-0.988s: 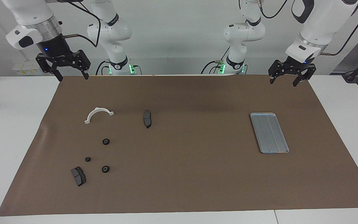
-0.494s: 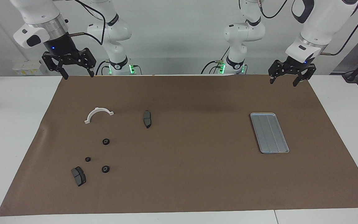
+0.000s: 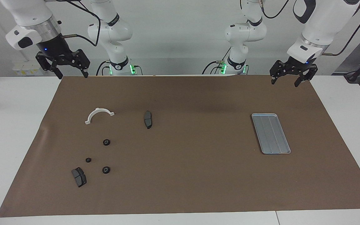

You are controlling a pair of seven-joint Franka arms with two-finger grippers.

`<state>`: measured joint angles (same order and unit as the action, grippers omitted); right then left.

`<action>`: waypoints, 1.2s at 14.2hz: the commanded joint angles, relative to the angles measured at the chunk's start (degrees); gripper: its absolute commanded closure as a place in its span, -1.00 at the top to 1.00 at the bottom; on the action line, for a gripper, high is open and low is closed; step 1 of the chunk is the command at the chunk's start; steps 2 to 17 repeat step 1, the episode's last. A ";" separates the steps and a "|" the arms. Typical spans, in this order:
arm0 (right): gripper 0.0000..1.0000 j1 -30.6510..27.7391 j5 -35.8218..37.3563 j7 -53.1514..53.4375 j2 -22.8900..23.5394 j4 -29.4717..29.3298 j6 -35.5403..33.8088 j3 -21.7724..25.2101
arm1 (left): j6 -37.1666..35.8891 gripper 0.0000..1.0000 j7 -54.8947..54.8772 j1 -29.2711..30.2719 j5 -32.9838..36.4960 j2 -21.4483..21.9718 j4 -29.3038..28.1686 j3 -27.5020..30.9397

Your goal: Place bearing gear from tray to pile

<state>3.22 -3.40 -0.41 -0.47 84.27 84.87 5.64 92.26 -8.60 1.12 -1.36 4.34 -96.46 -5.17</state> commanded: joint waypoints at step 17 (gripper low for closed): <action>1.00 -0.76 0.32 -1.79 -1.64 1.86 -0.05 -0.54 | -0.24 1.00 0.43 1.08 -0.40 1.38 -1.37 -0.81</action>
